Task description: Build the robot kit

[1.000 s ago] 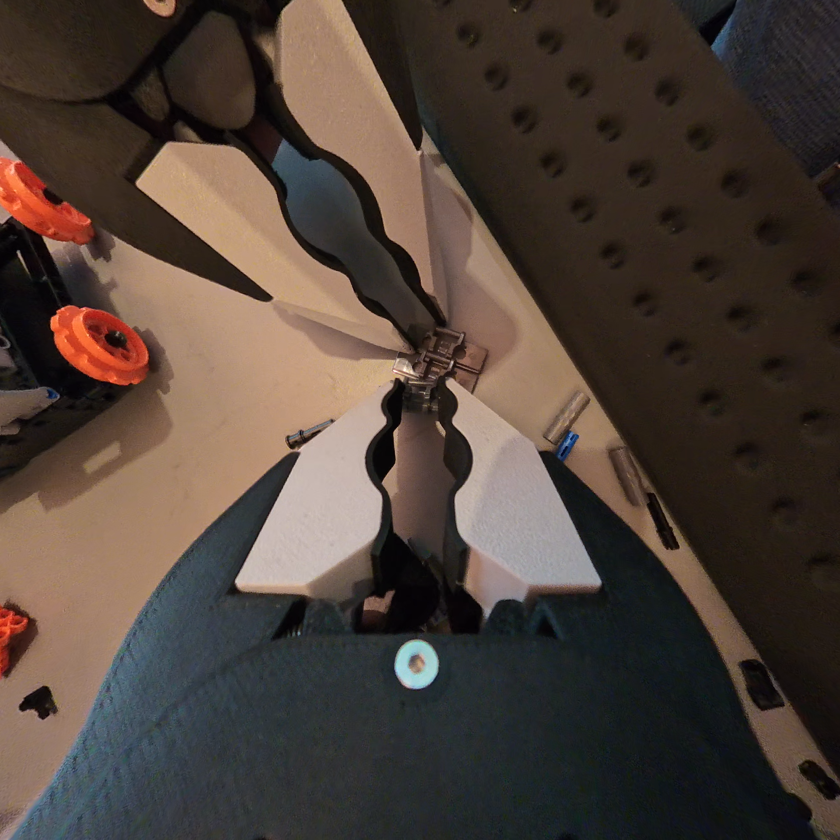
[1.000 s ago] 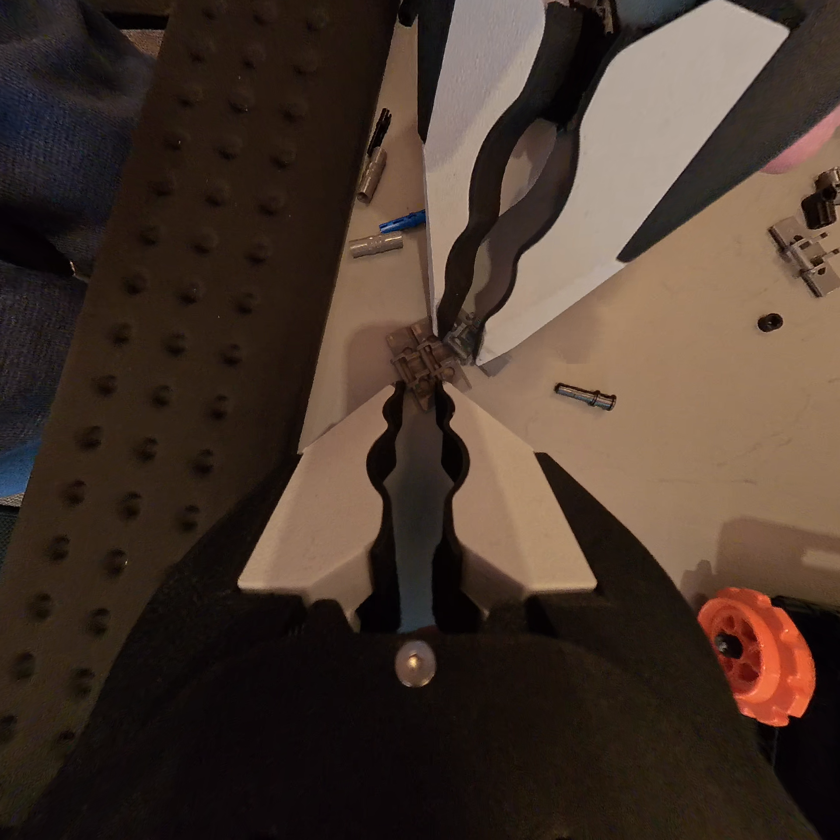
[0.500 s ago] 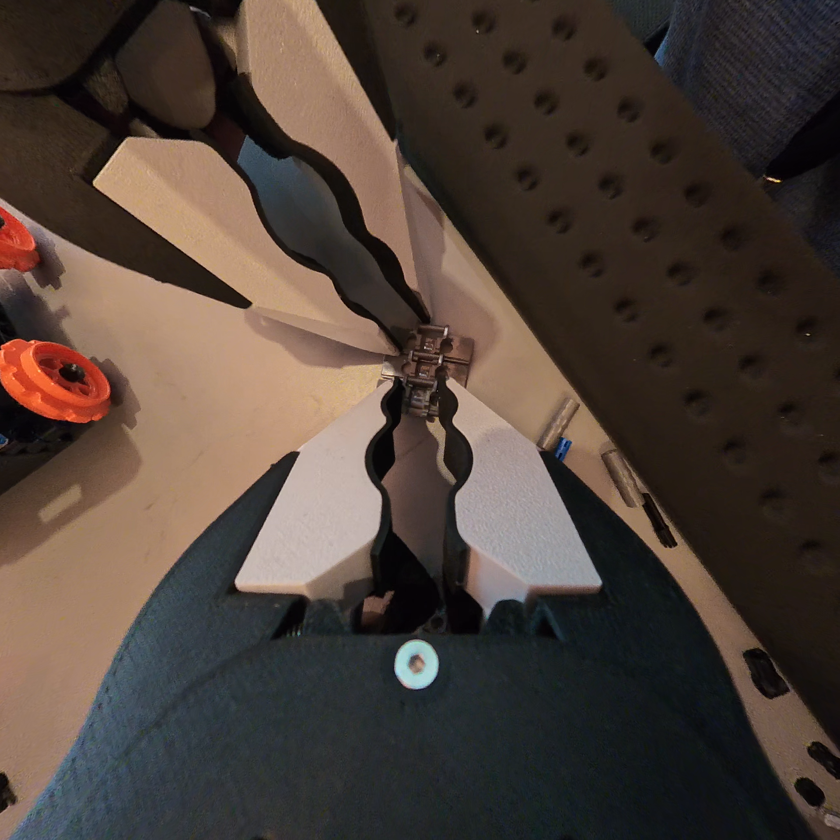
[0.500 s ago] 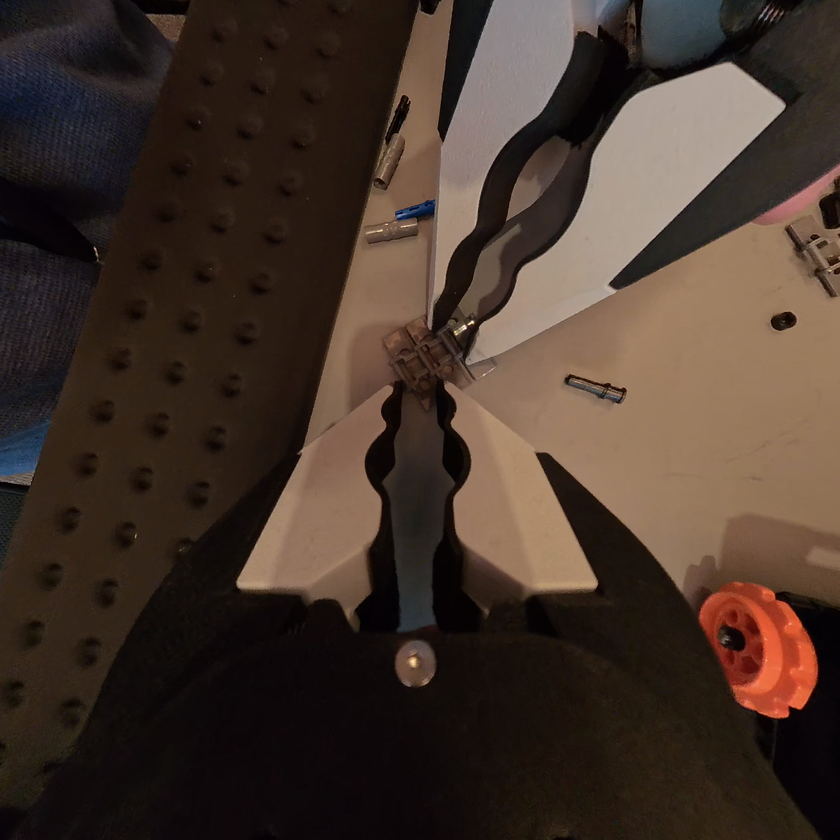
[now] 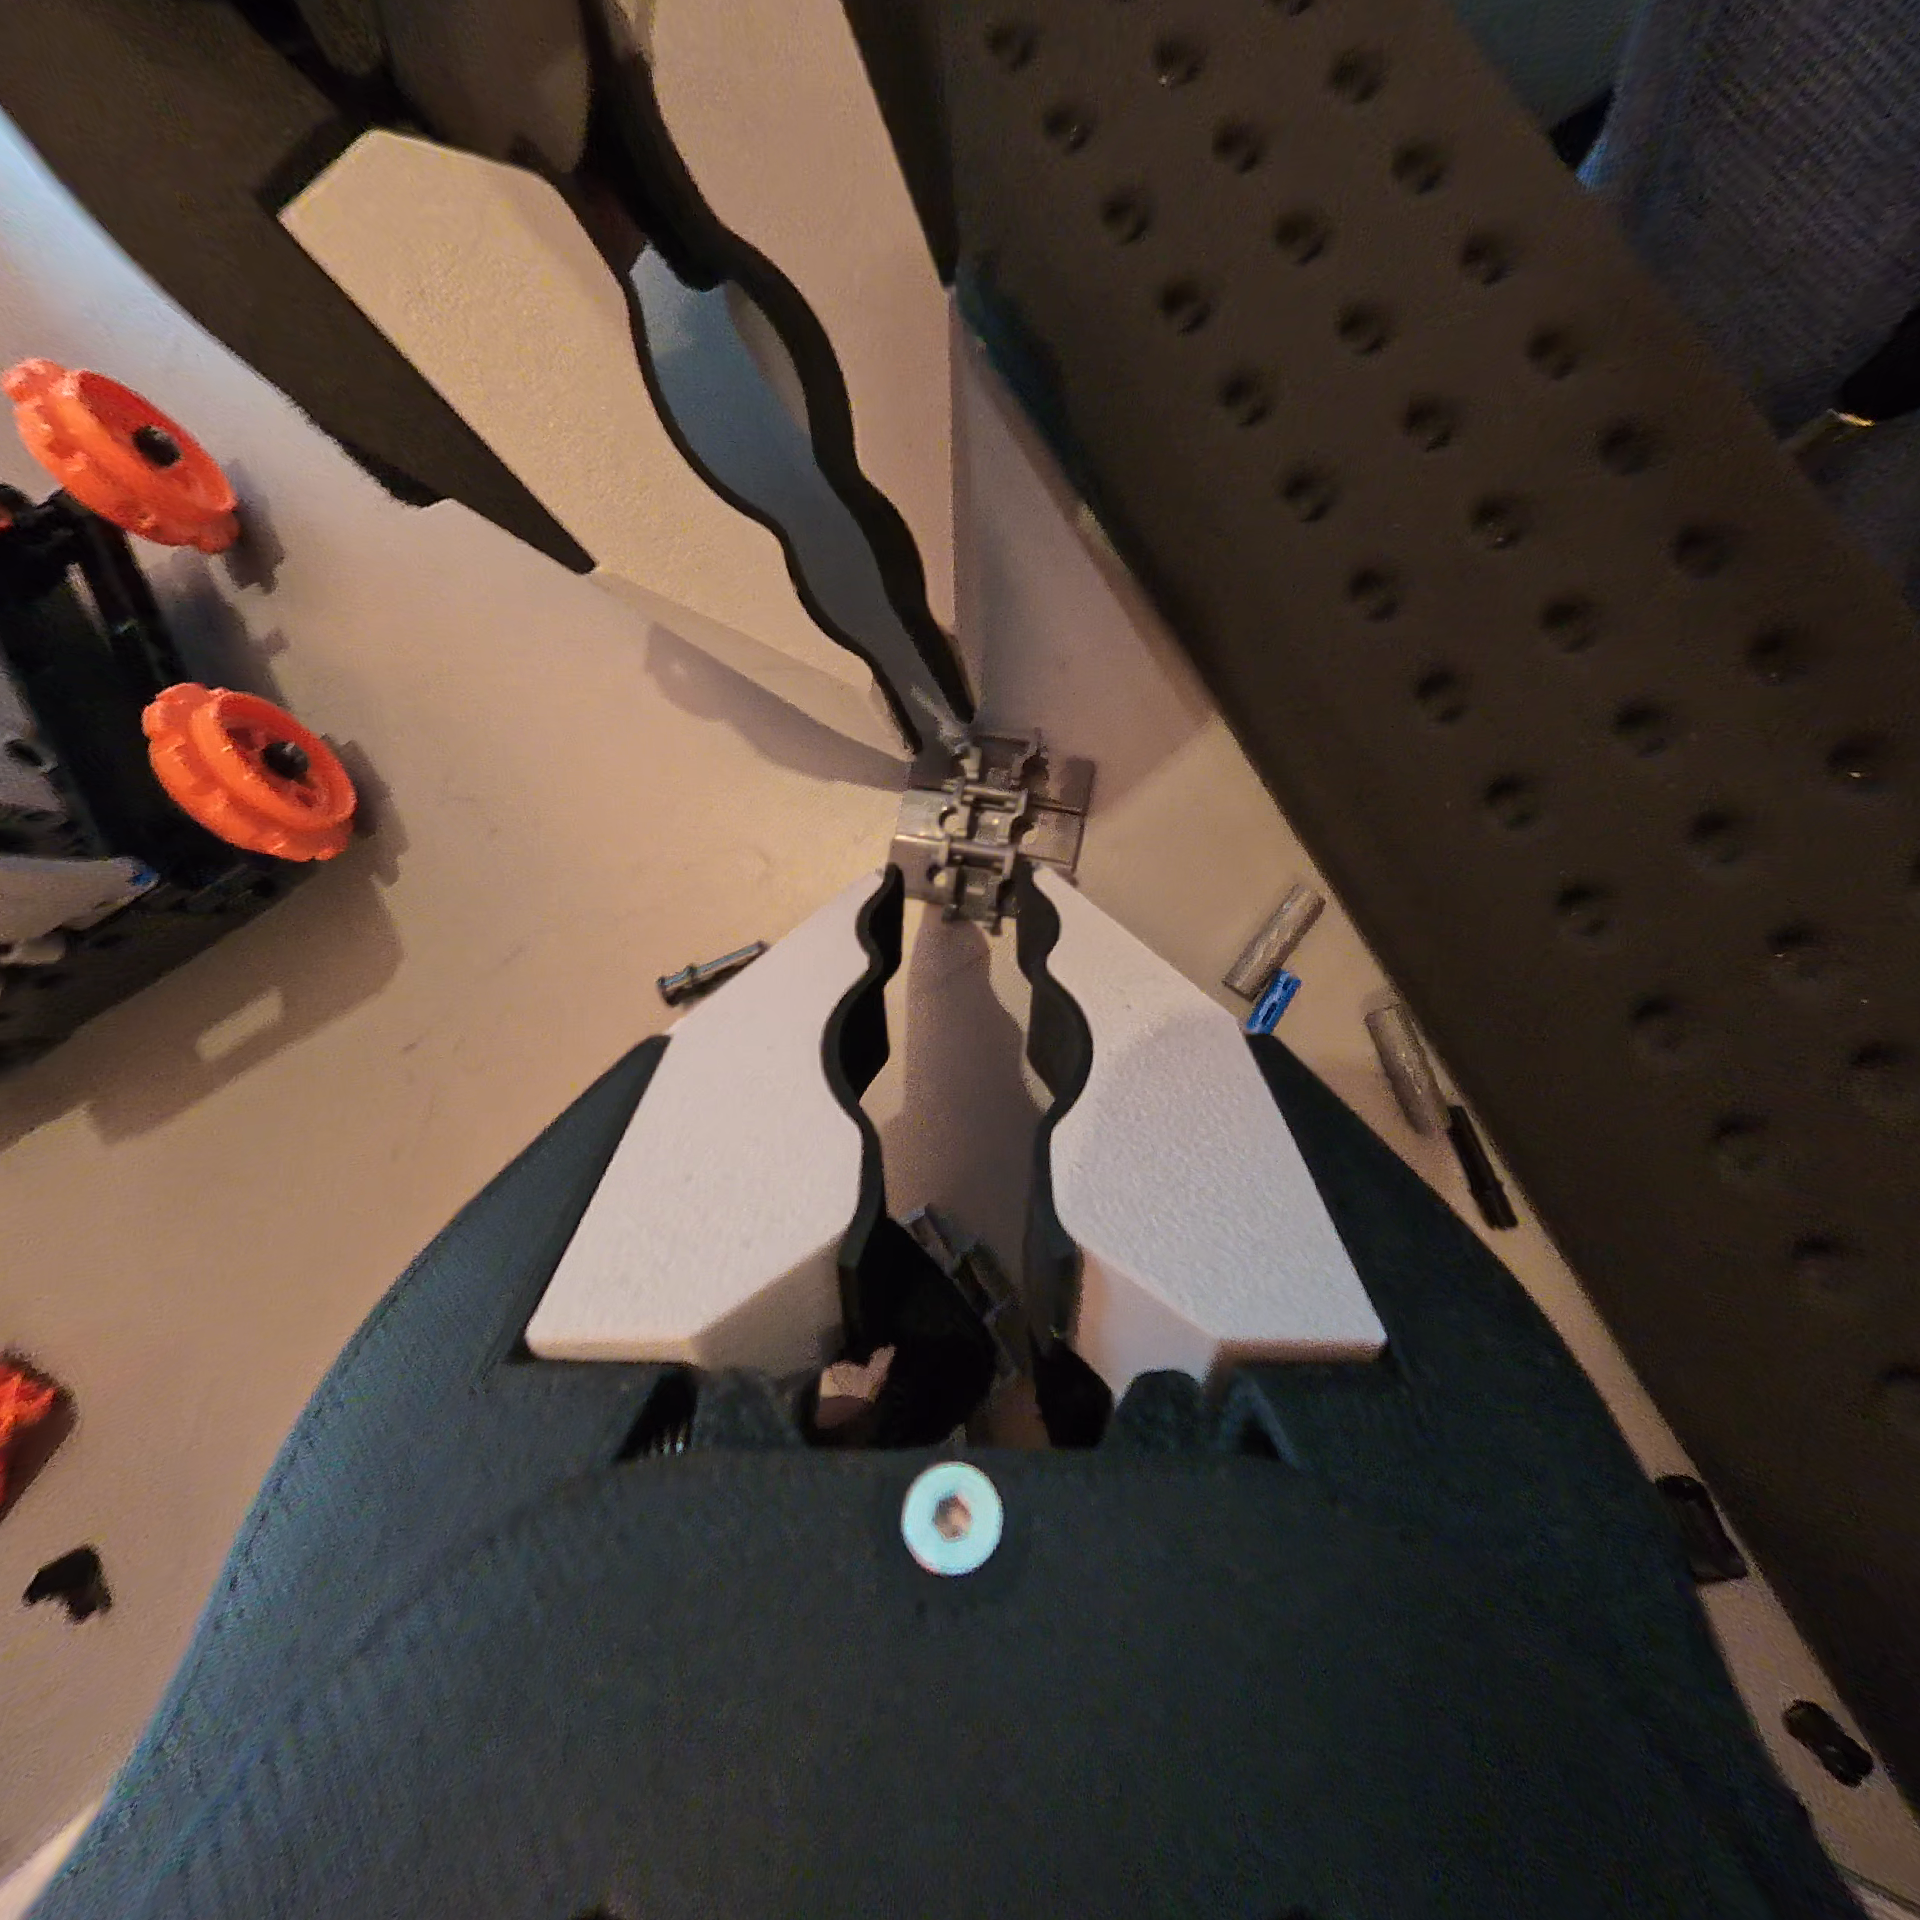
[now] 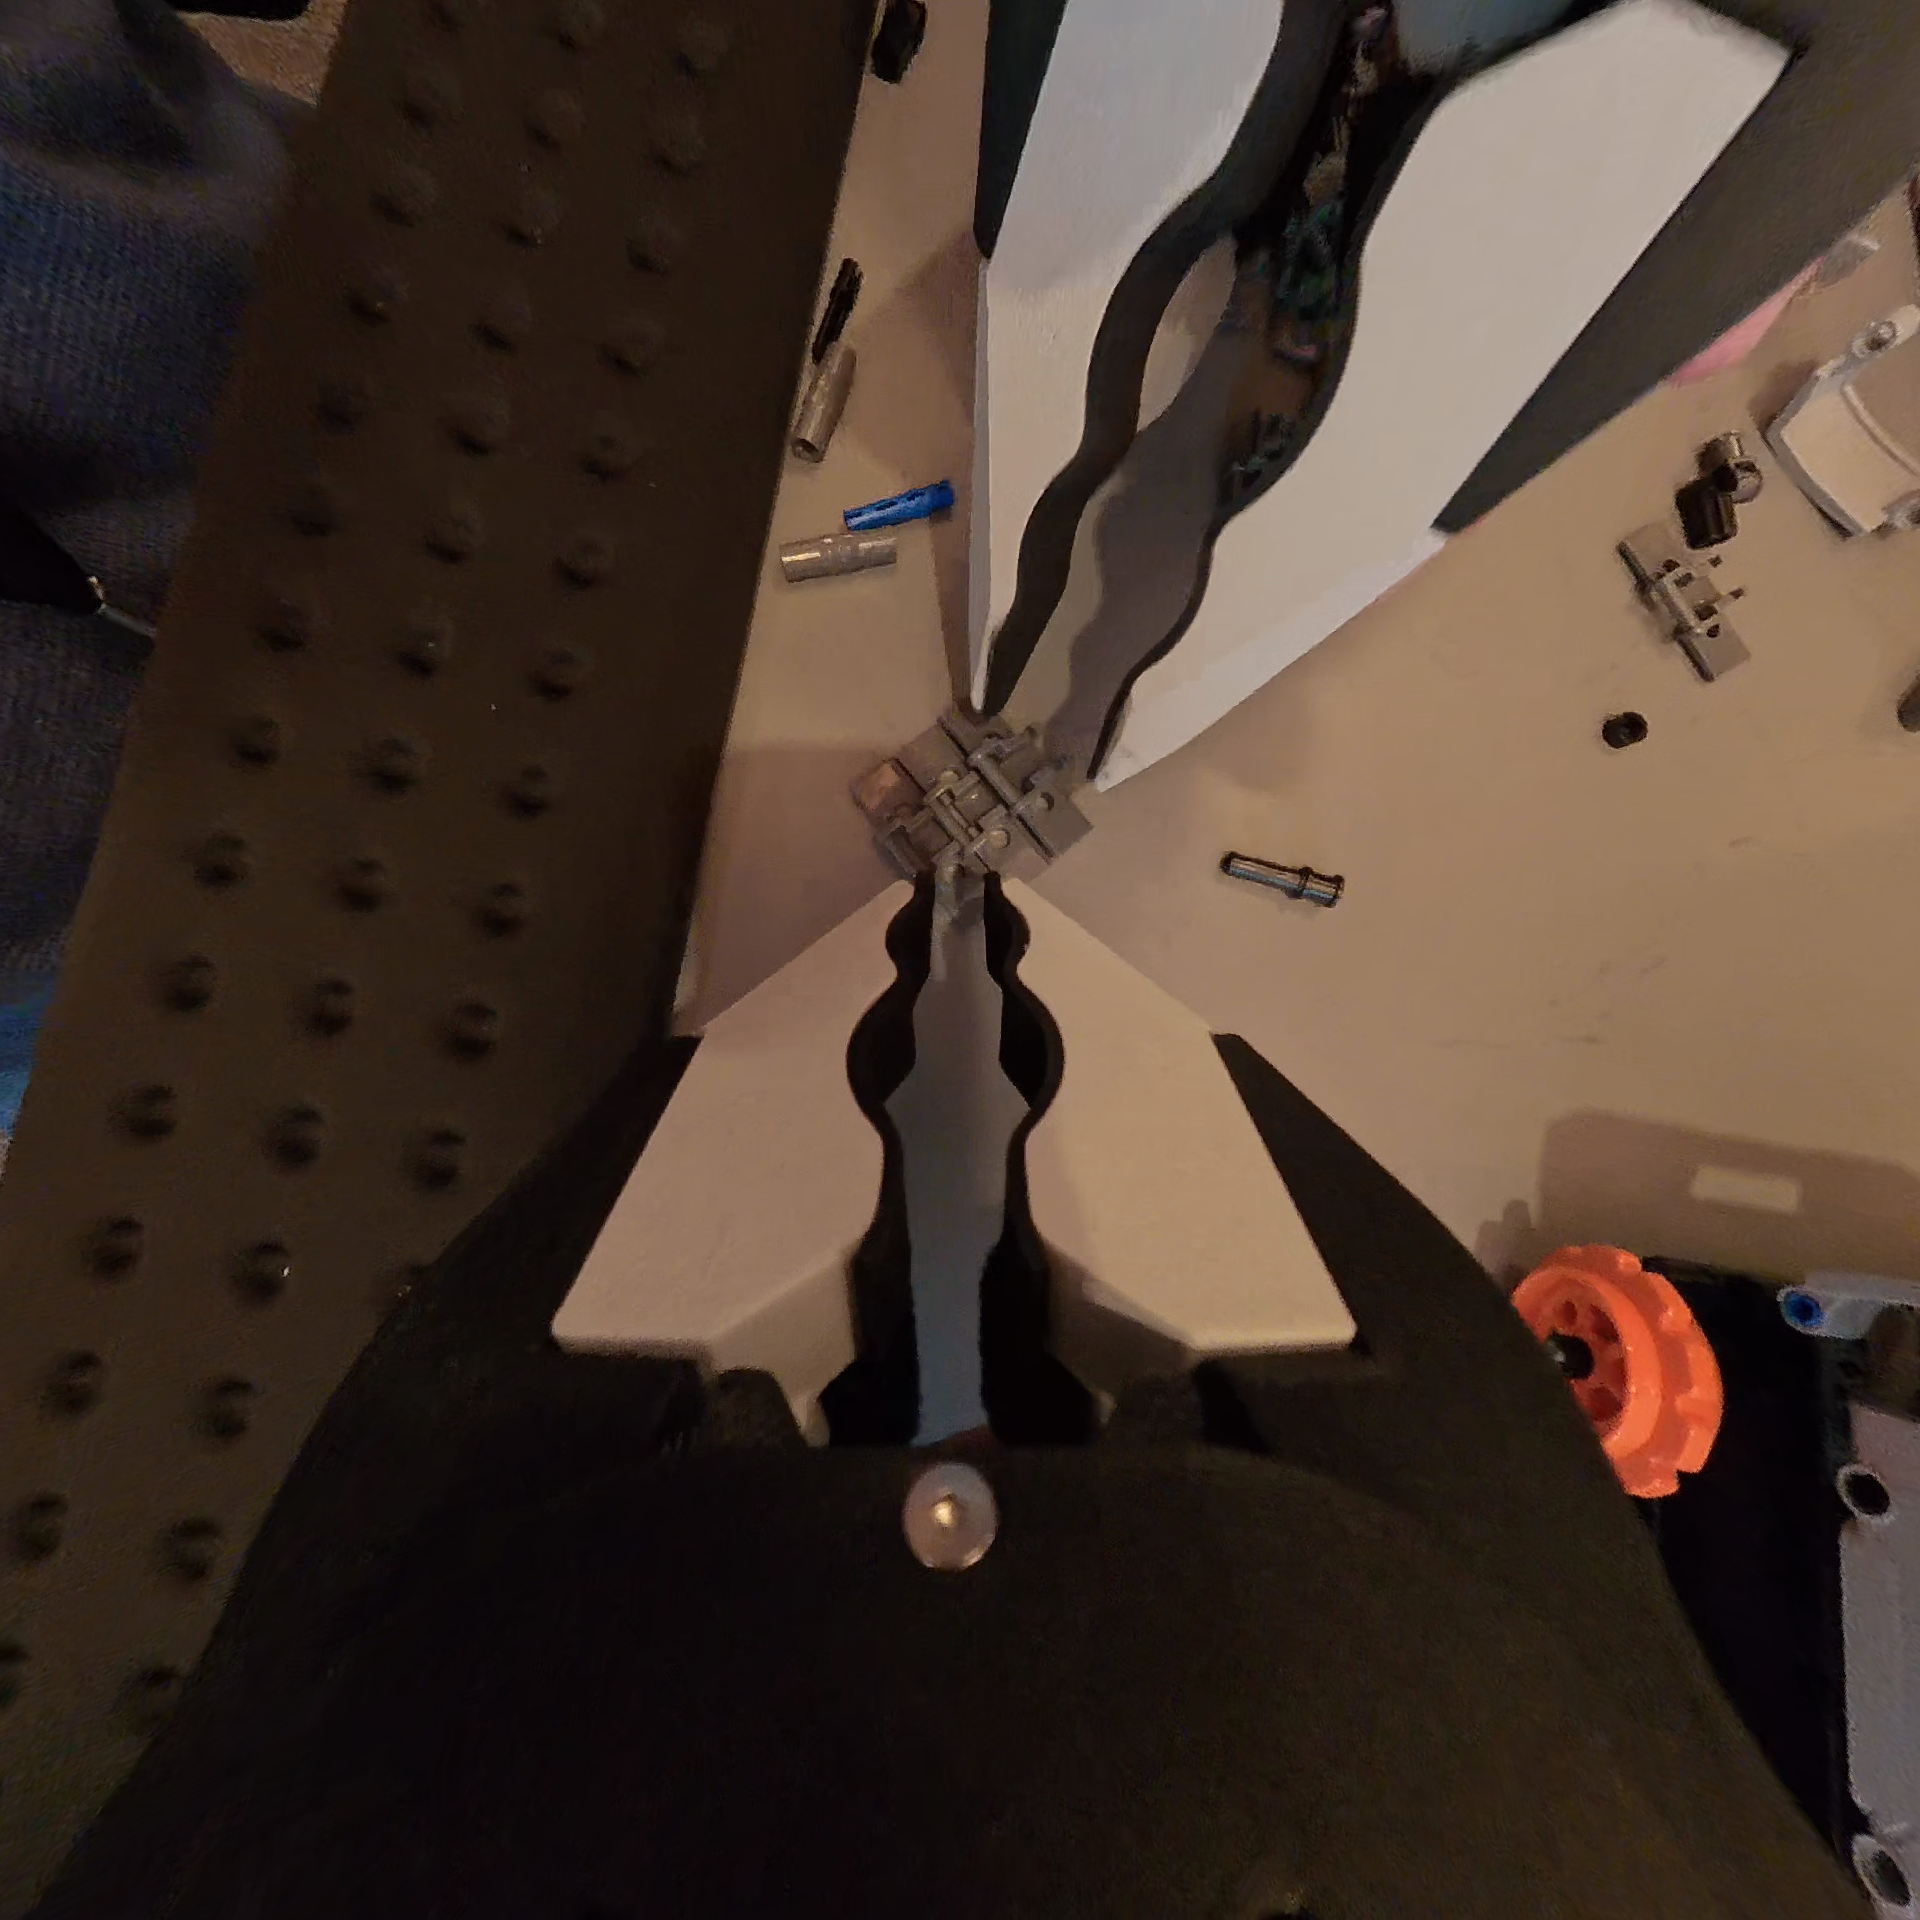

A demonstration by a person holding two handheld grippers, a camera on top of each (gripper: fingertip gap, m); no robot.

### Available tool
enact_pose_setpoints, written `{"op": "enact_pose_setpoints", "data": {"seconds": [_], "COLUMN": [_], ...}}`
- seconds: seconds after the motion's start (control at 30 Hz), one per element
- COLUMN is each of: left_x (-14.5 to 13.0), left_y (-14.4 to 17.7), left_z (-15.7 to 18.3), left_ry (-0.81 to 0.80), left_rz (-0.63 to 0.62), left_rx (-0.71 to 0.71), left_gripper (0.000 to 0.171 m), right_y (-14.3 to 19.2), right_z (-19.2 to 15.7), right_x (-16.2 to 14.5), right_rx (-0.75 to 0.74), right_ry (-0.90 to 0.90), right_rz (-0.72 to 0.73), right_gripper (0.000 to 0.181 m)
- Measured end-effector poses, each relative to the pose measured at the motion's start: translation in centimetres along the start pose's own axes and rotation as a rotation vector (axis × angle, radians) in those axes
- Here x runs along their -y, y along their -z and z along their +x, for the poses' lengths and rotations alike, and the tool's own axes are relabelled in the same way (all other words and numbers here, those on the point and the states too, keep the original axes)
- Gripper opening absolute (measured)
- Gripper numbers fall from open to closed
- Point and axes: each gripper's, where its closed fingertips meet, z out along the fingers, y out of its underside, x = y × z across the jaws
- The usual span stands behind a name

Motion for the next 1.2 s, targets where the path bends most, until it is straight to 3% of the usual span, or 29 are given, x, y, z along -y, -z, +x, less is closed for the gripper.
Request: {"op": "enact_pose_setpoints", "data": {"seconds": [0.27,0.4,0.53,1.2], "left_x": [0.1,1.1,0.6,-0.7], "left_y": [0.5,0.1,-0.3,-0.8], "left_z": [0.6,0.9,1.0,1.2], "left_ry": [0.029,0.048,0.093,0.118], "left_rz": [-0.041,-0.048,-0.077,-0.084], "left_rx": [0.134,0.246,0.304,0.28], "left_gripper": [0.017,0.002,0.0,0.0], "right_y": [-0.1,-0.5,-0.9,-1.8], "right_z": [1.0,1.9,2.2,0.9], "right_x": [0.7,1.3,1.1,1.4], "right_rx": [-0.082,-0.134,-0.142,-0.081], "right_ry": [0.008,0.015,0.002,0.041], "right_rz": [0.013,0.034,0.034,-0.038], "right_gripper": [0.0,0.0,0.0,0.0]}}
